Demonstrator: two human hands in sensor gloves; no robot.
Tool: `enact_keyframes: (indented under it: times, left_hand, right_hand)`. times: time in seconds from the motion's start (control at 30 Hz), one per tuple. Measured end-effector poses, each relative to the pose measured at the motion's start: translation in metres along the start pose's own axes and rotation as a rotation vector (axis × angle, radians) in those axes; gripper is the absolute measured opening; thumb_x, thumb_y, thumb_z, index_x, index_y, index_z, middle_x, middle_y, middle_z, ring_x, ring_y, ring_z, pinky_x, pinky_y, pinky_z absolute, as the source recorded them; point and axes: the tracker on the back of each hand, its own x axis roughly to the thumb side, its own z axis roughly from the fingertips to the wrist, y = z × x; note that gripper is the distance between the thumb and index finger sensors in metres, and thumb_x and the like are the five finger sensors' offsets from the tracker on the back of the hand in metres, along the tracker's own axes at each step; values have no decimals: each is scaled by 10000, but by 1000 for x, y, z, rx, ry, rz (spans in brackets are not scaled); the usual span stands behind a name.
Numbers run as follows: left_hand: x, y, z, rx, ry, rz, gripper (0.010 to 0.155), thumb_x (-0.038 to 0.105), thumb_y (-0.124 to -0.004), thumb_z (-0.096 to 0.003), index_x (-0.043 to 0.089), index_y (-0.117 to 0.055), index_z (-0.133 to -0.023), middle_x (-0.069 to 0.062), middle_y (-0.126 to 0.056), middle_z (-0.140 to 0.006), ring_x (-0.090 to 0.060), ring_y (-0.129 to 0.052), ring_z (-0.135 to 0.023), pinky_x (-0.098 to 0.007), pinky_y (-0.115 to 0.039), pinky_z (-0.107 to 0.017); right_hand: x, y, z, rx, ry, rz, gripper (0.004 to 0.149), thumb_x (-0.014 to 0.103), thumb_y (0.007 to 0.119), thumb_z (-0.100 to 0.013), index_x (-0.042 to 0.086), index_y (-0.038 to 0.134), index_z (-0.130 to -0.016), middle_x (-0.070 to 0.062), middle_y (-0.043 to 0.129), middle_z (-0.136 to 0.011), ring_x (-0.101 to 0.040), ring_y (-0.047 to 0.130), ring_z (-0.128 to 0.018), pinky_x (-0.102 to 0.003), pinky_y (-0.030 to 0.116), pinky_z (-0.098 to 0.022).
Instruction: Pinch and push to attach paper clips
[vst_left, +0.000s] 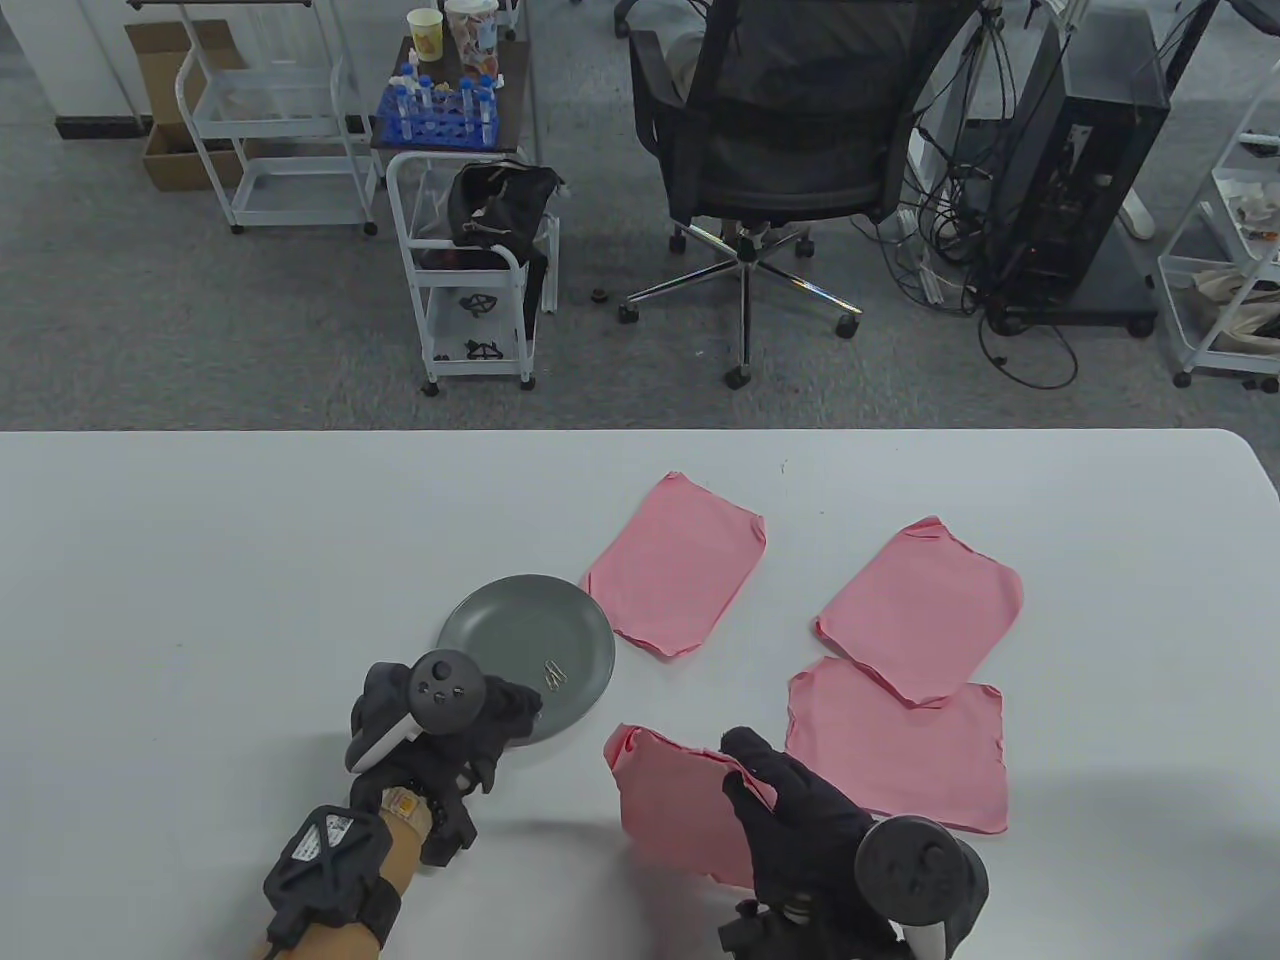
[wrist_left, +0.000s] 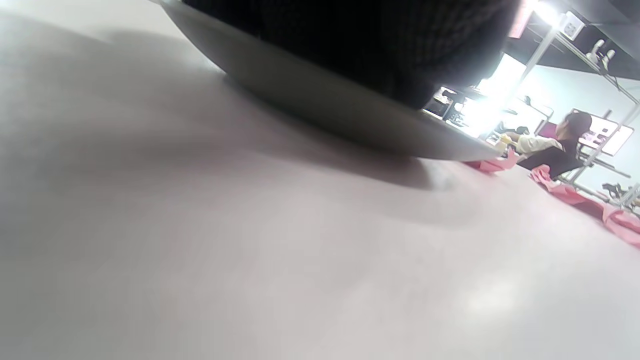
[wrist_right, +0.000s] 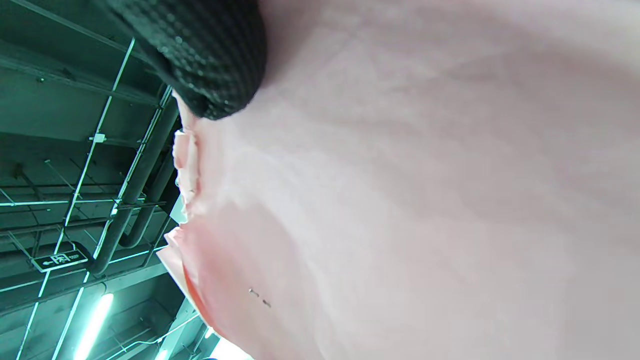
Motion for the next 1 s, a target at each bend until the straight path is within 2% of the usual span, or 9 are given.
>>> enact_keyframes:
  times: [0.17, 0.33, 0.43, 0.57, 0.67, 0.77, 0.87, 0.93, 1.0]
  left_hand:
    - [-2, 1, -1, -10, 9, 23, 406, 361, -785, -401, 361, -900, -791, 54, -961, -720, -151, -937, -642, -427, -704, -653]
    - [3, 9, 3, 15, -48, 83, 361, 391, -752, -408, 417, -878, -745, 88, -963, -712, -119, -1038, -571, -439, -781, -624]
    - [11, 25, 11, 120, -105, 302, 360, 415, -771, -401, 384, -870, -746, 90, -1008, -680, -114, -1119, -546, -441, -820, -605]
    - [29, 55, 27, 102, -210, 693, 369, 417, -775, -417, 382, -839, -779, 84, -993, -739, -131, -1115, -622, -428, -806, -627]
    - [57, 74, 47, 99, -340, 880, 364, 479, -828, -396, 326, -947, -704, 46, -914, -876, -227, -842, -927, -514, -644, -720]
    - [94, 85, 74, 159, -431, 866, 358, 470, -865, -362, 328, -983, -670, 39, -823, -838, -214, -737, -891, -452, -576, -719]
    - [129, 77, 90, 48, -518, 915, 357, 495, -866, -358, 360, -991, -664, 47, -782, -889, -217, -623, -954, -460, -481, -761]
    - [152, 66, 93, -78, -512, 1022, 358, 484, -864, -370, 337, -991, -670, 33, -744, -919, -222, -567, -970, -464, -427, -773]
    - [165, 58, 92, -122, -487, 985, 360, 485, -861, -374, 341, -987, -678, 31, -721, -944, -230, -518, -990, -472, -381, -785]
  right_hand:
    - [0, 1, 0, 13, 6, -22, 398, 337, 814, -410, 235, 779, -793, -46, 959, -715, -309, 988, -588, -515, 723, -580]
    - [0, 2, 0, 22, 5, -25, 397, 338, 812, -412, 236, 777, -794, -44, 960, -715, -308, 989, -587, -511, 726, -579]
    - [0, 3, 0, 32, 6, -34, 398, 339, 812, -413, 234, 778, -794, -45, 960, -714, -310, 991, -583, -511, 729, -576]
    - [1, 2, 0, 28, 4, -31, 399, 357, 800, -423, 227, 774, -799, -46, 964, -706, -302, 1002, -560, -501, 745, -561]
    - [8, -2, 2, -15, -29, 9, 399, 374, 795, -426, 213, 782, -791, -53, 974, -679, -298, 1014, -518, -492, 762, -538]
    - [18, -2, 5, -23, -70, 50, 399, 393, 792, -426, 208, 791, -780, -47, 985, -656, -290, 1022, -492, -485, 775, -525]
    - [26, 3, 9, -6, -92, 51, 398, 408, 799, -425, 196, 807, -762, -44, 998, -625, -287, 1029, -463, -482, 785, -509]
    - [31, 8, 11, 0, -115, 81, 398, 417, 805, -422, 191, 817, -749, -38, 1003, -607, -280, 1032, -443, -477, 792, -500]
    - [36, 9, 14, 2, -131, 104, 396, 424, 808, -418, 188, 827, -735, -32, 1012, -575, -268, 1040, -407, -465, 808, -481]
